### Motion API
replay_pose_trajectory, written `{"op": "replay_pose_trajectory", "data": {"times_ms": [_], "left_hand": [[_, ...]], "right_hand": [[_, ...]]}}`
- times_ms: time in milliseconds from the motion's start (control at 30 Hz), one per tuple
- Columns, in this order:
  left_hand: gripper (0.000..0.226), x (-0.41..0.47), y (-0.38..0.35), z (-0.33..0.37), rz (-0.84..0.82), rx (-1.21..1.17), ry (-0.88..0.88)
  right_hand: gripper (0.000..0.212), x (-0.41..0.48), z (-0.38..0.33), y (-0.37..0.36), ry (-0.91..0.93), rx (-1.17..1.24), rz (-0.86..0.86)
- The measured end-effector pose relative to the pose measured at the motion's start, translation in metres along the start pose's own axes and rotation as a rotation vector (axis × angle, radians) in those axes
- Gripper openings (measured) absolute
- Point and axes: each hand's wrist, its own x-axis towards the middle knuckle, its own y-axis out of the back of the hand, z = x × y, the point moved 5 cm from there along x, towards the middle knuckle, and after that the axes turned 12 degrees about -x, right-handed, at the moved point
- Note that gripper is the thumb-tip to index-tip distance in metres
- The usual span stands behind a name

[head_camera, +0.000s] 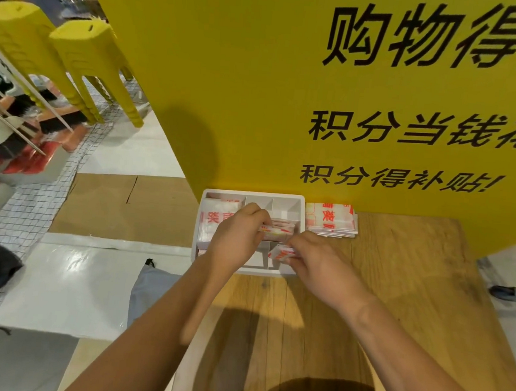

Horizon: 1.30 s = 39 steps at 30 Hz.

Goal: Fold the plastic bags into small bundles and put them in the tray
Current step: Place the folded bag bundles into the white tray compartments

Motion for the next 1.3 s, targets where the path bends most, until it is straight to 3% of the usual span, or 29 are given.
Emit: {"op": "replay_pose_trajectory", "data": {"times_ms": [200,400,633,933,1300], "left_hand": [[0.033,0.000,-0.008,-0.006,0.093,0.085,-0.011],[0.028,0.003,-0.006,-0.013,-0.013,-0.055,-0.034],[0.032,0.000,0.004,-0.022,-0.060,-0.093,-0.104],[0.015,-0.009,0.008,-0.021,0.080,0.043,-0.055],[0.021,-0.015,0.008,-0.023,0.129,0.017,0.000]], "right_hand": [[0.026,0.009,-0.003,0.000,0.006,-0.072,0.120],[0.042,0.028,-0.012,0.004,0.031,-0.153,0.196],[0.035,0.051,-0.018,-0.003,0.033,-0.249,0.275],[0.034,0.053,-0.012,-0.022,0.018,-0.240,0.304],[0.024,0.039,0.003,-0.031,0.044,-0.226,0.282]]}}
